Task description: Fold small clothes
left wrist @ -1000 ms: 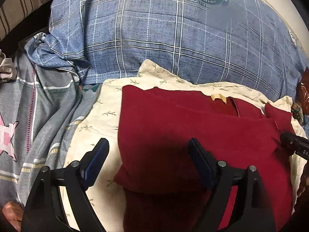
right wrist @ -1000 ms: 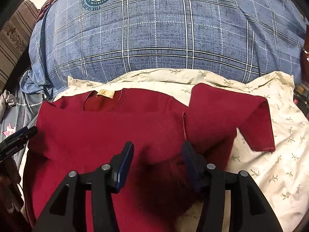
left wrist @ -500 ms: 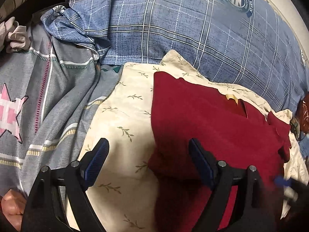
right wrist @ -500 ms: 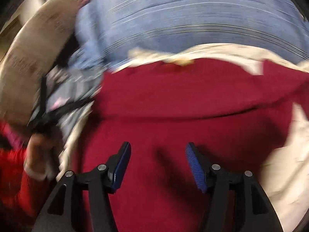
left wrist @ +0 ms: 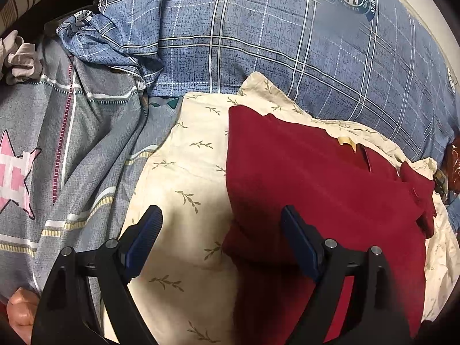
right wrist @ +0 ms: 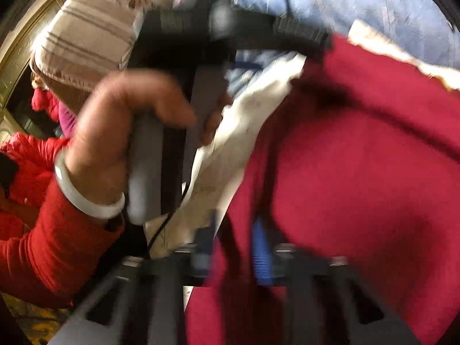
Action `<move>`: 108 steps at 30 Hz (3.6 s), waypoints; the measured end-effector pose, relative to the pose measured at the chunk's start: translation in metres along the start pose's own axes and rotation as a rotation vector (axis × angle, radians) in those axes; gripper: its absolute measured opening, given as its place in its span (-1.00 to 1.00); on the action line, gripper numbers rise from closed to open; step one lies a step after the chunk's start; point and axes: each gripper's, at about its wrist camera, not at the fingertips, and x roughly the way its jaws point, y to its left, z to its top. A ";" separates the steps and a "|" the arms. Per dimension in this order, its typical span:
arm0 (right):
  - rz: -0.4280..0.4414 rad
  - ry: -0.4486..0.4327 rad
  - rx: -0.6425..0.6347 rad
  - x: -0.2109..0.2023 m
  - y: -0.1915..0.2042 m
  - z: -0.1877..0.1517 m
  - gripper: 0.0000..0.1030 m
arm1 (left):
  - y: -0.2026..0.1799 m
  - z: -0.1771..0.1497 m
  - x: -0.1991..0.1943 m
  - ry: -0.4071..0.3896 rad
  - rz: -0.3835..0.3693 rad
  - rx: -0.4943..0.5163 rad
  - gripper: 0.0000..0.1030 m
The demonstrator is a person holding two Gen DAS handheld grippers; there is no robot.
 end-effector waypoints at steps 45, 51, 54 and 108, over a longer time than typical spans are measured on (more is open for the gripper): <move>-0.748 -0.304 0.255 -0.124 -0.125 0.036 0.24 | -0.071 -0.008 -0.011 -0.112 0.060 0.183 0.67; -0.912 -0.253 0.175 -0.112 -0.096 0.040 0.46 | -0.068 -0.015 -0.019 -0.114 -0.037 0.142 0.67; -0.920 -0.270 0.166 -0.117 -0.083 0.038 0.48 | -0.064 -0.015 -0.029 -0.135 -0.091 0.102 0.67; -0.586 -0.632 0.304 -0.277 -0.180 0.067 -0.85 | -0.013 0.020 -0.027 -0.149 -0.016 -0.047 0.67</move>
